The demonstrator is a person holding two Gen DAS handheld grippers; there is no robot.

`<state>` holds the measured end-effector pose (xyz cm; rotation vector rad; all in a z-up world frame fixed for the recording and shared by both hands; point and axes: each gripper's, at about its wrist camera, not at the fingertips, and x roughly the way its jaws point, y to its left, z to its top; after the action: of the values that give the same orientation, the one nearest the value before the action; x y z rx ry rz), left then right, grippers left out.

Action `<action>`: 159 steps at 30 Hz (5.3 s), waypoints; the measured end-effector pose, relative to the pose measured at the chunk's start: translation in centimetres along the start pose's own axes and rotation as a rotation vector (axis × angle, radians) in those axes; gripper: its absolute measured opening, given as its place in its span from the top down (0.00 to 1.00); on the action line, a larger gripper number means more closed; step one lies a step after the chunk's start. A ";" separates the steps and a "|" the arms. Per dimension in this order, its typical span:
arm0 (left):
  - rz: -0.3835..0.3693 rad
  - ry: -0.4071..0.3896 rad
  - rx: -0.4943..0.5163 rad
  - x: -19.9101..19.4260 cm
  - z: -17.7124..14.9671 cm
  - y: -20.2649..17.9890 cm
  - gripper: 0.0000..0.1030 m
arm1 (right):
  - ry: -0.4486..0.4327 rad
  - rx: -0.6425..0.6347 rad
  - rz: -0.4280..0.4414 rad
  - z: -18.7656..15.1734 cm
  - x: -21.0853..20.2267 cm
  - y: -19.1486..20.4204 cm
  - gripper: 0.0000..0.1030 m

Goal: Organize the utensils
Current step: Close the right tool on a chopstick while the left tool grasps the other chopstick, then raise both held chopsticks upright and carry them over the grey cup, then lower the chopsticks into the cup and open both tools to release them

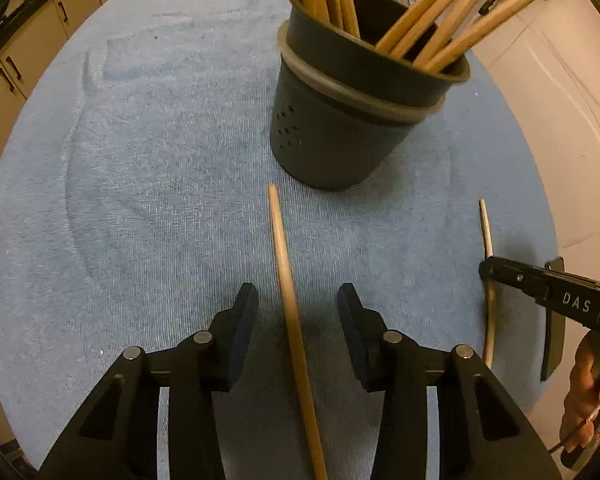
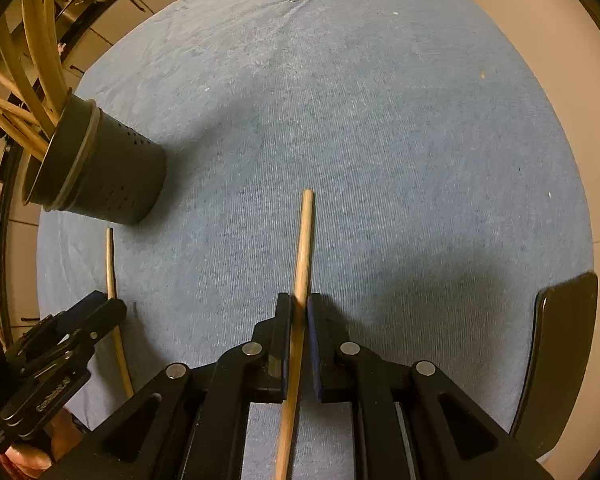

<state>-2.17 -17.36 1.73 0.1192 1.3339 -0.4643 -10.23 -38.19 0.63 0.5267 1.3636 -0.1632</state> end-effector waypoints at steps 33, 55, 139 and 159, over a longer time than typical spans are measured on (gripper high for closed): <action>-0.059 -0.340 0.021 -11.9 -0.3 0.6 0.94 | -0.335 -0.157 0.137 -3.0 -8.7 10.9 0.93; -0.027 -0.432 0.069 -15.9 -1.8 0.9 0.94 | -0.453 -0.159 0.175 -5.3 -12.9 12.2 0.93; -0.067 -0.531 0.077 -17.5 7.5 0.3 0.94 | -0.644 -0.145 0.110 4.0 -16.2 13.7 0.93; -0.059 -0.492 0.075 -14.9 8.0 1.2 0.93 | -0.567 -0.156 0.072 4.8 -12.8 13.9 0.93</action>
<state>3.18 -15.18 17.71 0.0241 0.8389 -0.5526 -3.02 -30.61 17.11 0.3594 0.7949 -0.1325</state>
